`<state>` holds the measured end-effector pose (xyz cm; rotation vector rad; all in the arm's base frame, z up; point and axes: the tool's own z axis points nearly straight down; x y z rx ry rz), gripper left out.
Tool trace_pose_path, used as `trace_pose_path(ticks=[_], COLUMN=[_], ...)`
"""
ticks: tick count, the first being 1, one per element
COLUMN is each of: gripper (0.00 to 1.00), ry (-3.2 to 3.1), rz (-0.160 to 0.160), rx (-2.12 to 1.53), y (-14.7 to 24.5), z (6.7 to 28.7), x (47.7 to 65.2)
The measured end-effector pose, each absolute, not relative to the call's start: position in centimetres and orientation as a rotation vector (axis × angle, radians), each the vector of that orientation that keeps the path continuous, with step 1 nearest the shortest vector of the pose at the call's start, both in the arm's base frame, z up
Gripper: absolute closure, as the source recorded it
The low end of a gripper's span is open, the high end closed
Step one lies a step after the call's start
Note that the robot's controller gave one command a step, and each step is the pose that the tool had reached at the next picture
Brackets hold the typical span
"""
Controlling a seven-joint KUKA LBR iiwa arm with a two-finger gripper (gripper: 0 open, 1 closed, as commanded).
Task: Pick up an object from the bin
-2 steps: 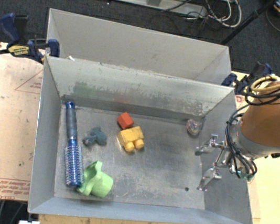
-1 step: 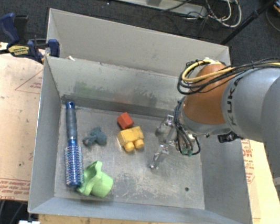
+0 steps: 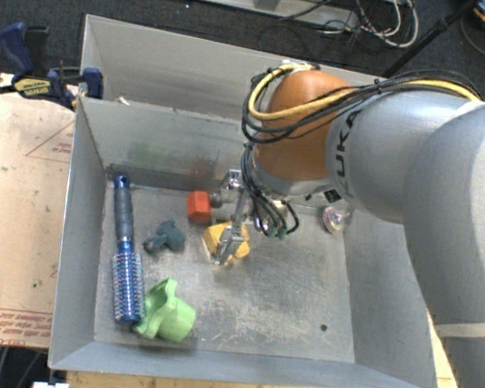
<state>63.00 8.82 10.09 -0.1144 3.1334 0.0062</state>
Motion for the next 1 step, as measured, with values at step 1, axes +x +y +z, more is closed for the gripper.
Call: trace_pose_path(ticks=[1], gripper=[0.0], ry=[3.141], rz=[0.0], rx=[-0.09], y=[5.94], z=[10.01], x=[61.62])
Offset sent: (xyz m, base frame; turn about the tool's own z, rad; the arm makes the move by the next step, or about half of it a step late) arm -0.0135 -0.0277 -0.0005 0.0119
